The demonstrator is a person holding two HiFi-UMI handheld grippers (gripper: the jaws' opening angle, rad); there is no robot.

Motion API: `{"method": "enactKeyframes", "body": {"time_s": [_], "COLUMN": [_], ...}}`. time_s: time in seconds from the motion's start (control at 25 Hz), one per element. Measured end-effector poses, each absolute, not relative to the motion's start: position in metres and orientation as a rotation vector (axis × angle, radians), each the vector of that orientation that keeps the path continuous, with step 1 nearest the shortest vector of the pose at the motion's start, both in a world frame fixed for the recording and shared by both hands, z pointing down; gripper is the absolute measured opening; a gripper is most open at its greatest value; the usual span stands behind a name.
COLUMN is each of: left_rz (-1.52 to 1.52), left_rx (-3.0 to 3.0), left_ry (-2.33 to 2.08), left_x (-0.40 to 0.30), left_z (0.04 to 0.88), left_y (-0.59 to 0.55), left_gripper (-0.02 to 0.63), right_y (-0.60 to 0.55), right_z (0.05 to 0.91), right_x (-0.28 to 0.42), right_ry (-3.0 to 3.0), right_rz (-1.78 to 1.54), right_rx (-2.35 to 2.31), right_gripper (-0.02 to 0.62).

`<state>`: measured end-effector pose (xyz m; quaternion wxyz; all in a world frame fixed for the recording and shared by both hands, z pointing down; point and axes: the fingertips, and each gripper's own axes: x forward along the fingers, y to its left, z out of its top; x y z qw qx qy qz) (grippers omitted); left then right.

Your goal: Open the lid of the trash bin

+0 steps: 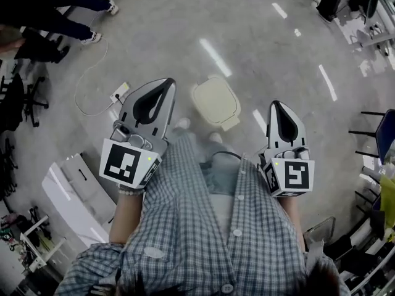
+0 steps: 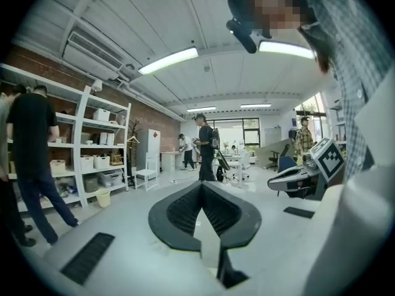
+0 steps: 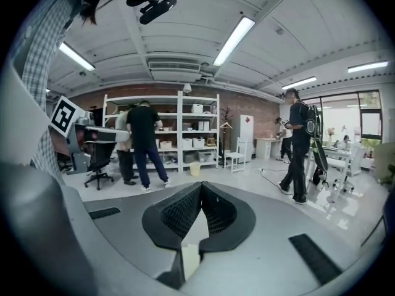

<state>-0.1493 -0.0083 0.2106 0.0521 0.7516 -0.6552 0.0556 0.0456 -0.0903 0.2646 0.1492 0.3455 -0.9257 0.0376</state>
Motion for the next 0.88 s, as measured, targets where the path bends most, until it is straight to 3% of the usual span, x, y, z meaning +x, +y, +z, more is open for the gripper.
{"method": "enactKeyframes", "body": {"time_s": [0.48, 0.88], "left_rz": [0.381, 0.456], "left_rx": [2.503, 2.573], "left_ry": [-1.529, -1.256], "left_x": [-0.193, -0.185], "left_z": [0.270, 0.335], "left_y": [-0.065, -0.079], "left_gripper": [0.005, 0.005], "right_y": [-0.077, -0.034], "right_z": [0.298, 0.359], "right_x": [0.017, 0.020], "right_ry": [-2.424, -2.299], "right_rz": [0.308, 0.514], "right_rx": [1.368, 1.539], "right_gripper": [0.017, 0.017]}}
